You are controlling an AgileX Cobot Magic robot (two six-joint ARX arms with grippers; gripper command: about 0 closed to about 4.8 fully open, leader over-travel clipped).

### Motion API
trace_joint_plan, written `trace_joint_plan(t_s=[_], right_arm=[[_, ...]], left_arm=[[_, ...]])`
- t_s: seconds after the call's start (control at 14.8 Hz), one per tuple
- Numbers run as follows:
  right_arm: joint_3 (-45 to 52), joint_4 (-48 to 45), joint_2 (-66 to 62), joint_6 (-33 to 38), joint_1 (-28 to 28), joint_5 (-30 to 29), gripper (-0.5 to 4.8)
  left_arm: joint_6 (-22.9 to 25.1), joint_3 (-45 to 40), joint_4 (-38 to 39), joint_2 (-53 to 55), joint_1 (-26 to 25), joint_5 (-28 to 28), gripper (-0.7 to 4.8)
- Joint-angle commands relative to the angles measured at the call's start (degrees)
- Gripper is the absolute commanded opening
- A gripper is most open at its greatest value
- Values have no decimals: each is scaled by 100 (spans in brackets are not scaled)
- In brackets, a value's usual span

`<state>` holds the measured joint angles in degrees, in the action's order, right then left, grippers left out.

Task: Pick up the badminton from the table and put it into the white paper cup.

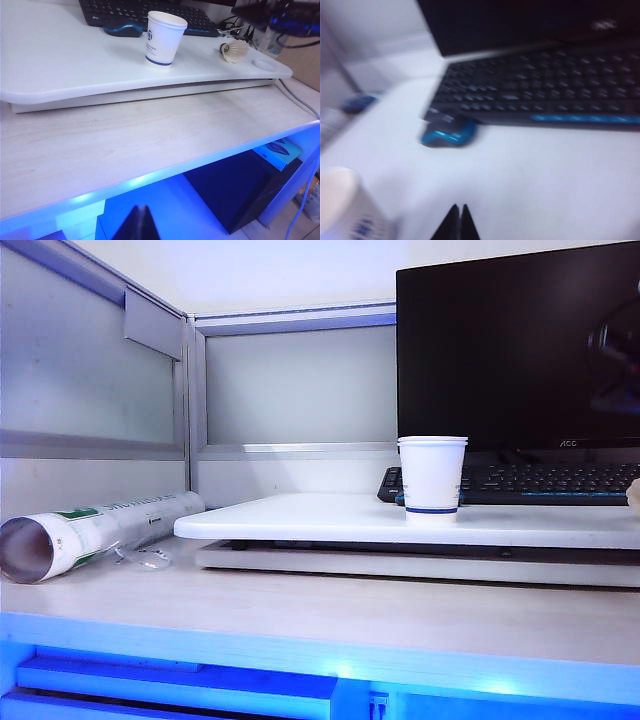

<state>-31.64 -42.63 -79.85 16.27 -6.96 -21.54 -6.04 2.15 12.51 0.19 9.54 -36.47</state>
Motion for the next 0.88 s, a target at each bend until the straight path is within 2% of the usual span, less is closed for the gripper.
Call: trace_joint_plan(t_s=[0.07, 0.27, 0.54, 0.61, 0.67, 0.74, 0.81, 0.88], right_arm=[[-22, -92, 291, 227, -2, -166, -8], [-22, -83, 509, 522, -2, -284, -8], [-17, 243, 619, 520, -2, -413, -8], [-17, 348, 647, 520, -2, -409, 6], [-15, 455, 667, 520, -4, -367, 83], [-15, 658, 667, 531, -11, -190, 196], [-15, 898, 667, 542, -17, -76, 243], [-13, 1193, 667, 621, -28, -46, 259]], left_arm=[[2, -11, 114, 2, -7, -17, -5], [2, -9, 114, 2, -7, -17, -5], [2, -11, 114, 2, -7, 48, -5], [4, -11, 114, 2, -7, 94, -4], [4, -11, 114, 2, -7, 170, -4], [4, -11, 114, 2, -7, 201, -4], [4, -11, 114, 2, -7, 201, -4], [2, -11, 114, 2, -7, 197, -4]])
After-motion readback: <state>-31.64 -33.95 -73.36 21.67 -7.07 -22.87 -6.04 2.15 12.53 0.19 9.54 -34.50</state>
